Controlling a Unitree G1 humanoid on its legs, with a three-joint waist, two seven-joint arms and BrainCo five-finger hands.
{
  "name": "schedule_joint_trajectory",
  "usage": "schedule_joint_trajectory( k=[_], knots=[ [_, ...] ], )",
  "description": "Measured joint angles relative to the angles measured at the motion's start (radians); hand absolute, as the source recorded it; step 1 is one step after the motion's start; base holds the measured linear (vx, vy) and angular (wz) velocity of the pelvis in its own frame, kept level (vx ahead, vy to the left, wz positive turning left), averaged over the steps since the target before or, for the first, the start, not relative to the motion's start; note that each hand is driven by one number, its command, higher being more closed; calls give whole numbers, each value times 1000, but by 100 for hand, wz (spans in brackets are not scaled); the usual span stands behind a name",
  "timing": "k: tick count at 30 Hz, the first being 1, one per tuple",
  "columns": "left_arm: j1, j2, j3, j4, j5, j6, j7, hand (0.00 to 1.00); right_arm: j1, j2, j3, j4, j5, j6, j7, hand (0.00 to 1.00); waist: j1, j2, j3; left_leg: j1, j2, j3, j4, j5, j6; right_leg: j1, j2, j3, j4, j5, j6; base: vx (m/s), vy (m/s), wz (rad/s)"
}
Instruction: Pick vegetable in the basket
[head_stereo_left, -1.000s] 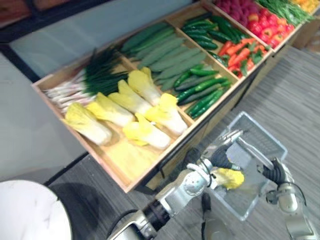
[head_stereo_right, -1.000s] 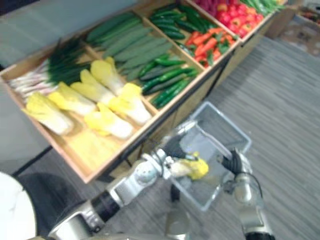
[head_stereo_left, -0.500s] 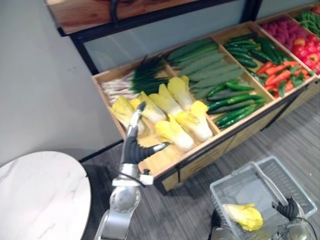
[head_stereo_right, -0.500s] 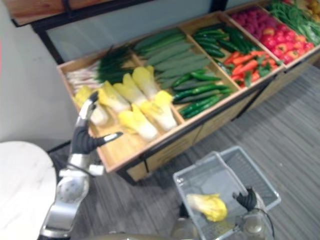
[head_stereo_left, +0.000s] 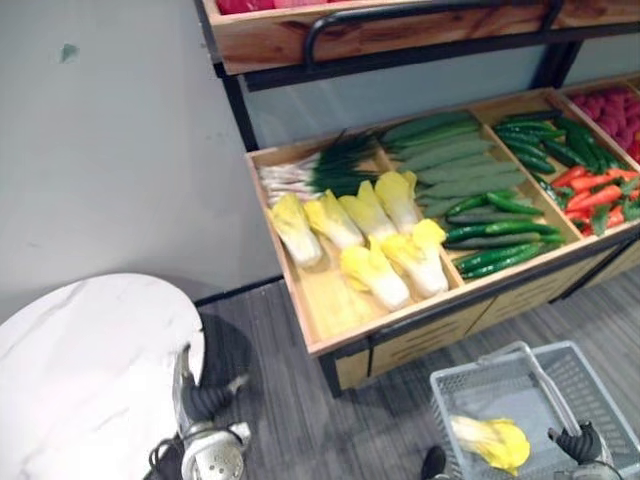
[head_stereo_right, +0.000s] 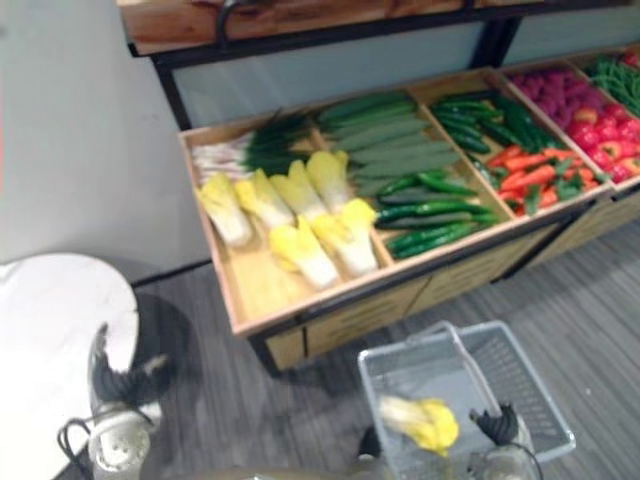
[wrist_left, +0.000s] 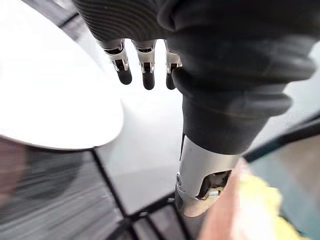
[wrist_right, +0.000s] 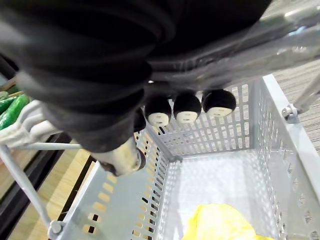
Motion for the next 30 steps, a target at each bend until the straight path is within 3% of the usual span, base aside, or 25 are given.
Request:
schedule_joint_trajectory(
  k=[2,6,8,11,18,24,25,27,28,29,30],
  knots=[
    [-7,3,56,105,-19,45,1,0,1,7,0,0,0,1,0,100,0,-8,-6,0,-1,0,-1,1,0,0,-1,0,0,0,0,0,0,0],
    [-40,51,64,367,-15,65,-28,0,-21,3,4,23,0,6,-4,100,-2,-9,-7,9,-8,3,-19,11,2,0,-6,0,0,0,0,-2,-1,-2],
    [-75,94,61,568,-16,92,-86,0,-33,-4,19,33,0,8,-3,100,-4,-10,-7,23,-6,13,-33,14,0,-1,1,15,0,-2,-2,-8,-16,-13],
    [-73,122,24,657,-11,99,-148,0,-59,-26,51,63,0,8,2,100,-2,-10,-6,52,-1,53,-35,12,-6,-2,11,48,0,-2,-3,8,-9,-31],
    [-75,129,-36,714,3,89,-170,0,-99,-54,86,102,-1,2,1,100,1,-4,-2,79,-3,118,-24,-13,-21,-33,20,132,0,-1,-2,-7,1,-35],
    [-137,133,-143,723,-16,75,-171,0,-106,-73,57,93,-1,14,2,100,-2,1,39,48,-11,145,136,-116,8,-80,-17,197,83,5,5,-12,66,-25],
    [-141,137,-162,723,-16,75,-170,0,-104,-70,60,63,-1,15,3,100,-3,-18,49,49,-24,179,142,-127,13,-113,-23,234,111,9,7,-121,109,-79],
    [-145,145,-187,724,-13,74,-170,0,-95,-63,82,3,-1,15,0,100,-13,-22,50,51,-25,233,152,-150,21,-157,-16,276,127,60,0,-137,80,-86],
    [-148,154,-196,723,-13,69,-170,0,-96,-64,101,-24,-1,15,1,100,-23,-26,52,50,-27,264,161,-156,31,-183,-6,280,125,114,-10,-119,47,-116],
    [-151,165,-199,723,-5,67,-171,0,-105,-63,134,-55,-2,14,1,100,-24,-30,54,54,-27,321,148,-151,59,-219,27,272,83,241,-23,-143,30,-156],
    [-153,170,-181,720,2,63,-172,0,-135,-52,152,-63,-4,12,1,100,-14,-10,71,78,3,395,140,-144,68,-235,46,236,116,250,-116,-191,29,-156]
  ],
)
